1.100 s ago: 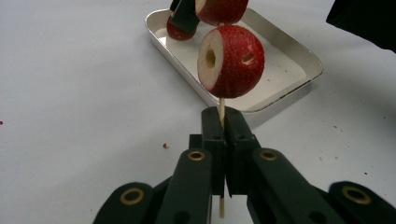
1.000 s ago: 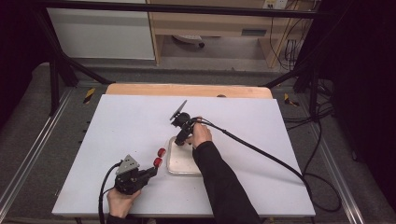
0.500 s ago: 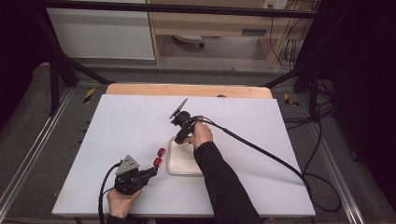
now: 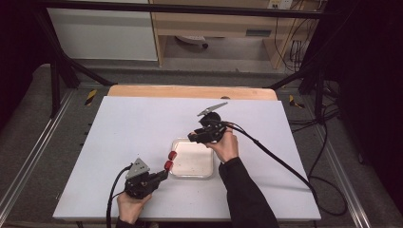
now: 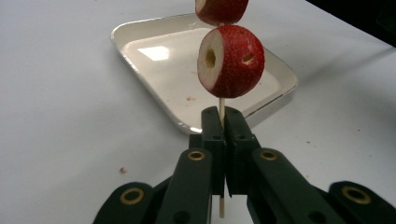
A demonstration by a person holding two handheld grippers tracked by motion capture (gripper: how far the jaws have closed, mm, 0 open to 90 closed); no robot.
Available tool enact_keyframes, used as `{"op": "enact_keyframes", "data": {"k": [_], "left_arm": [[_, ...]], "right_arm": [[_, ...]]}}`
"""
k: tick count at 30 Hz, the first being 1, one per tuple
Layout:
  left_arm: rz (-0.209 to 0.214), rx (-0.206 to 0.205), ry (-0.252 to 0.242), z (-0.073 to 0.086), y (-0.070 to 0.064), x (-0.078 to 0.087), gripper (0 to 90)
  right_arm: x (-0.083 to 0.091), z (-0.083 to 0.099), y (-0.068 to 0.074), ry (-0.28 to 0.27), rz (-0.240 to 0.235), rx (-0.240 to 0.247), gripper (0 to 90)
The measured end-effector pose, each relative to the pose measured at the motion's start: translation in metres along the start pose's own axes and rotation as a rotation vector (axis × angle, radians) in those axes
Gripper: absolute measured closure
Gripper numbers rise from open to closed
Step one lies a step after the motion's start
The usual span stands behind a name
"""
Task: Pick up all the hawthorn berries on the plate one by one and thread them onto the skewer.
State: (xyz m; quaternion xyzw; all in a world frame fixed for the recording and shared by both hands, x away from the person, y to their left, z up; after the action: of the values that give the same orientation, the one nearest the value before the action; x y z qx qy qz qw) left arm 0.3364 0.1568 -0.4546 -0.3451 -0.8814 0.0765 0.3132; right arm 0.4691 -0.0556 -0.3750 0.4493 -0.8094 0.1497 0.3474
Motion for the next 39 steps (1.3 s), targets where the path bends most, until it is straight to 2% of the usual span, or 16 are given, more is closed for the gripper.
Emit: {"op": "enact_keyframes", "data": {"k": [2, 3, 4, 11, 18, 22, 27, 30, 39], "left_arm": [[0.011, -0.013, -0.001, -0.001, -0.008, -0.004, 88.2], [0.038, -0.029, -0.018, -0.003, -0.012, -0.008, 88.2], [0.022, -0.019, -0.009, -0.003, -0.016, -0.009, 88.3], [0.046, -0.039, -0.012, -0.008, -0.042, -0.023, 88.2], [0.058, -0.041, -0.009, -0.012, -0.059, -0.033, 88.2], [0.056, -0.046, -0.004, -0.013, -0.067, -0.037, 88.3], [0.052, -0.029, -0.001, -0.013, -0.071, -0.042, 88.2], [0.048, -0.019, -0.005, -0.013, -0.071, -0.043, 88.3], [0.042, -0.004, -0.011, -0.013, -0.070, -0.044, 88.3]], "right_arm": [[0.013, 0.007, 0.000, -0.071, 0.002, -0.028, 60.5], [0.019, 0.011, -0.001, -0.110, 0.008, -0.045, 60.5], [0.025, 0.015, -0.001, -0.143, 0.007, -0.061, 60.5], [0.057, 0.043, -0.004, -0.359, 0.013, -0.178, 60.5], [0.067, 0.059, -0.001, -0.497, -0.004, -0.252, 60.6], [0.069, 0.063, 0.002, -0.544, 0.010, -0.259, 60.6], [0.068, 0.064, 0.006, -0.582, 0.022, -0.257, 60.6], [0.066, 0.064, 0.007, -0.595, 0.033, -0.247, 60.6], [0.062, 0.065, 0.009, -0.600, 0.023, -0.240, 60.6]]}}
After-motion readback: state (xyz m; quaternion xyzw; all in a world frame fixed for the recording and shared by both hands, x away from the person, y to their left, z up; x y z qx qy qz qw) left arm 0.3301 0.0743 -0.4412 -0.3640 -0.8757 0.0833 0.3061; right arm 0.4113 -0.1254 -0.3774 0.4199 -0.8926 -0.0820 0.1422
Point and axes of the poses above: each handheld gripper's, and its own axes: x roughly backward along the jaws, z roughly out of its underside, y roughly to its left, the point moved 3 cm from there along -x, roughly forward along the jaws, and after that the axes turned 10 degrees about x, right-handed, at the moved point
